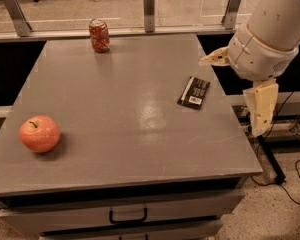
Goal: Move rxbar chocolate near apple
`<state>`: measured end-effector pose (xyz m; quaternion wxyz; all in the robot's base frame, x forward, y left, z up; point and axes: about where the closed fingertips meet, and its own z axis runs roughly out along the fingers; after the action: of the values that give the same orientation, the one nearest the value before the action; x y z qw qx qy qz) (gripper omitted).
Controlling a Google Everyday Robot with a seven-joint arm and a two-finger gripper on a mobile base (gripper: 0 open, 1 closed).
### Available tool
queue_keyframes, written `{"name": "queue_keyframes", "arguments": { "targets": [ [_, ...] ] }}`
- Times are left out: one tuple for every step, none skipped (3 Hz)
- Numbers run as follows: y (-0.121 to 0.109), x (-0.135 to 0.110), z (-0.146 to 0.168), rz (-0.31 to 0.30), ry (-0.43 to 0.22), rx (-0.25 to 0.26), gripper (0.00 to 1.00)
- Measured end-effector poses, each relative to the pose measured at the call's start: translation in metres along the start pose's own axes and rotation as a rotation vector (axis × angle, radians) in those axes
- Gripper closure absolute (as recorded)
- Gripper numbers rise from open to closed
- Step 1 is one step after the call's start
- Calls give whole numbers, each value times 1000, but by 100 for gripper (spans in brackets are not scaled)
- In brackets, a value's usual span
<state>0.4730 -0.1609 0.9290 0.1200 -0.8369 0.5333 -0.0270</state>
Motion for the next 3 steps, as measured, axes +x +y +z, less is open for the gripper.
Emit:
{"name": "queue_keyframes", "arguments": {
  "targets": [
    [-3, 0, 4, -15, 9, 0, 0],
    [-17, 0, 10, -116, 1, 8, 0],
    [-47, -6, 25, -326, -56, 15, 0]
  ]
}}
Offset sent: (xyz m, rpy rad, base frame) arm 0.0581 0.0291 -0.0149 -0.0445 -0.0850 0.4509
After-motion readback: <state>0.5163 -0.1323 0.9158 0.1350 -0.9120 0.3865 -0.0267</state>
